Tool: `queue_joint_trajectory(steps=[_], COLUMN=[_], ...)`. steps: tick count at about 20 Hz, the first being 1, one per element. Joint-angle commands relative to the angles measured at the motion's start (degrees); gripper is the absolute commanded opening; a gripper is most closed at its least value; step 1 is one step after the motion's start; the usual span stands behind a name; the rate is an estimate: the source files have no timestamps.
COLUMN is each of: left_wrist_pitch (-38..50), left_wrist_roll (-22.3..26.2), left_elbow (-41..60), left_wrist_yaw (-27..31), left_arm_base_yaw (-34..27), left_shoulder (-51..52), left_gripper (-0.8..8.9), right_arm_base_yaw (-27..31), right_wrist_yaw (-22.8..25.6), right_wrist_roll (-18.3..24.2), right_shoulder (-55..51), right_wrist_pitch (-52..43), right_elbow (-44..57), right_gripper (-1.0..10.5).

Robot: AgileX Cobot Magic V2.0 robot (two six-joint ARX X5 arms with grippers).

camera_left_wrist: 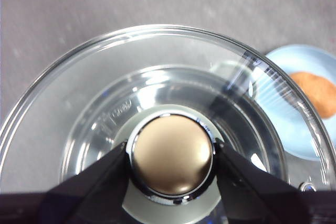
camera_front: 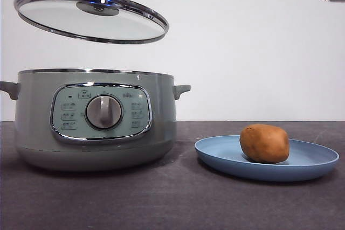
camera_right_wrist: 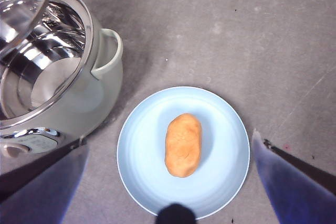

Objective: Take the potato out from the steamer,put the potato on the plate,close the lid

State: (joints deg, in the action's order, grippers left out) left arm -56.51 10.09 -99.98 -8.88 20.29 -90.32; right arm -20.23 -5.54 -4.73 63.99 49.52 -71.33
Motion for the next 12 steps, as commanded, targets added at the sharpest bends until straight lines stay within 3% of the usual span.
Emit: queue_joint_trajectory(steps=[1,7,12], left_wrist_pitch=[6.8,19.0,22.7], left_wrist_roll=[0.2,-1.4,-2.6], left_elbow=[5.9,20.1,22.1], left_wrist_yaw=[-0.6,-0.5,-0.6], left_arm_base_yaw=[-0.1,-0.2,-0.2], left_shoulder=[4.2,5.7,5.7], left_gripper=[-0.09,-0.09,-0.09], right_arm_base_yaw=[0.0,0.0,0.0], right_wrist_yaw=[0.2,2.7,2.7], right_wrist_roll=[-0.4,-0.5,-0.8], right_shoulder=[0.1,0.1,0.1], right_wrist_pitch=[-0.2,-0.1,0.5], right_elbow=[0.2,0.2,0.2], right_gripper=[5.3,5.3,5.3])
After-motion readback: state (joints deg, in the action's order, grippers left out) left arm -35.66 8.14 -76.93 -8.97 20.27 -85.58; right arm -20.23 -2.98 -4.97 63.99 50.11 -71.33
